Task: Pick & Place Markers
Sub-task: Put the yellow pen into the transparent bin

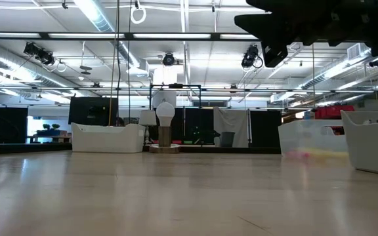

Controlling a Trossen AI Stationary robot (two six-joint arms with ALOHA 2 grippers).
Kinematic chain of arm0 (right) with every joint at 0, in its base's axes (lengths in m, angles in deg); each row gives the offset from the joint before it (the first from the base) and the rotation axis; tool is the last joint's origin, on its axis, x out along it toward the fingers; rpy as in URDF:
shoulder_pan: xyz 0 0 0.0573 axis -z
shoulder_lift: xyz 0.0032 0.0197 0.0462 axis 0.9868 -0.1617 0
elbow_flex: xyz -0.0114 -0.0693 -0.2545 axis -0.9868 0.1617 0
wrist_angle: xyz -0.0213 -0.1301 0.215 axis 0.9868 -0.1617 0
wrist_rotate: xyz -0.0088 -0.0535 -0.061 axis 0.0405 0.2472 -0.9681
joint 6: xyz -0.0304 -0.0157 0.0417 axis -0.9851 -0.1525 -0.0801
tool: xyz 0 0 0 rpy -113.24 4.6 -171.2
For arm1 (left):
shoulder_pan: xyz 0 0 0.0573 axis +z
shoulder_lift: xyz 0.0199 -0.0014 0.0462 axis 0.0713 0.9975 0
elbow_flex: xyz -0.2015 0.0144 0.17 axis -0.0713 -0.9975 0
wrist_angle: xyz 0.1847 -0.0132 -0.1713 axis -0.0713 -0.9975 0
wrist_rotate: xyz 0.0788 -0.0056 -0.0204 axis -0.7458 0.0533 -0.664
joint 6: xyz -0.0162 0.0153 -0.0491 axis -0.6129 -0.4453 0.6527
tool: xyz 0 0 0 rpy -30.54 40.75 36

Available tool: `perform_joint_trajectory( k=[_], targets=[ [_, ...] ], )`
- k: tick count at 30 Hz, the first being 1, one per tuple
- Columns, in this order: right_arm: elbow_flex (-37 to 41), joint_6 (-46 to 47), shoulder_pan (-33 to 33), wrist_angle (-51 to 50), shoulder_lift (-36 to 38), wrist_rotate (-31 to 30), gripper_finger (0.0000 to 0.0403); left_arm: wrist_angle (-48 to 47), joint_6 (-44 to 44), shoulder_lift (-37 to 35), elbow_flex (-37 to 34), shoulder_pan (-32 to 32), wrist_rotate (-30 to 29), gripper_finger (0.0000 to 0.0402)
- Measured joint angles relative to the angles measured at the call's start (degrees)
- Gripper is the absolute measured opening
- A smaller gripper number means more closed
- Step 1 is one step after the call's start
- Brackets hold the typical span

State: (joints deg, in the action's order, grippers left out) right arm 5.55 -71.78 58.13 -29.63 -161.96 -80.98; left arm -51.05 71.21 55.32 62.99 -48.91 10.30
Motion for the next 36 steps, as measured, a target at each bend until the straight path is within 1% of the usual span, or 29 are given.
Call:
perform_joint_trajectory(
  k=[4,11,16,18,21,23,25,26,28,30,33,36],
  targets=[
    [0.0,0.0,0.0,0.0,0.0,0.0,0.0158,-0.3,-0.2,1.2,0.1,0.6,0.4,0.0192],
    [0.0,0.2,0.0,-0.1,0.0,0.0,0.0158,-2.5,-0.1,1.4,0.1,1.0,0.9,0.0113],
    [0.0,0.2,0.0,-0.1,0.0,0.0,0.0158,-2.5,-1.2,1.6,0.0,1.0,-1.6,0.0065],
    [0.0,0.2,0.0,-0.1,0.0,0.0,0.0158,-2.4,-2.2,1.8,-0.2,1.0,-4.0,0.0050],
    [0.0,0.2,0.0,-0.4,0.0,0.0,0.0158,-0.4,-4.4,2.1,-0.5,1.3,-12.1,0.0044],
    [0.0,0.2,0.0,-0.7,0.0,-0.1,0.0158,2.6,-7.1,2.2,-0.7,1.8,-17.2,0.0044],
    [0.0,0.1,0.0,-0.9,0.0,-1.5,0.0158,6.9,-12.3,2.2,-0.5,3.0,-21.5,0.0042],
    [0.0,-0.3,0.0,-1.6,0.0,-2.7,0.0158,9.2,-15.5,2.1,-0.5,3.8,-22.7,0.0042],
    [0.0,-1.6,0.0,-3.6,0.0,-4.3,0.0158,13.7,-22.6,2.1,-0.5,5.9,-25.6,0.0042],
    [0.0,-2.3,0.1,-5.1,0.0,-4.5,0.0158,20.2,-31.1,2.1,-0.5,8.5,-28.6,0.0042],
    [0.0,-1.9,0.1,-6.2,0.0,-4.5,0.0158,32.1,-48.7,2.1,-0.5,12.9,-30.0,0.0042],
    [0.0,-1.9,0.1,-6.0,0.0,-4.5,0.0158,47.2,-68.3,2.0,-0.5,17.7,-27.8,0.0042]
  ],
)
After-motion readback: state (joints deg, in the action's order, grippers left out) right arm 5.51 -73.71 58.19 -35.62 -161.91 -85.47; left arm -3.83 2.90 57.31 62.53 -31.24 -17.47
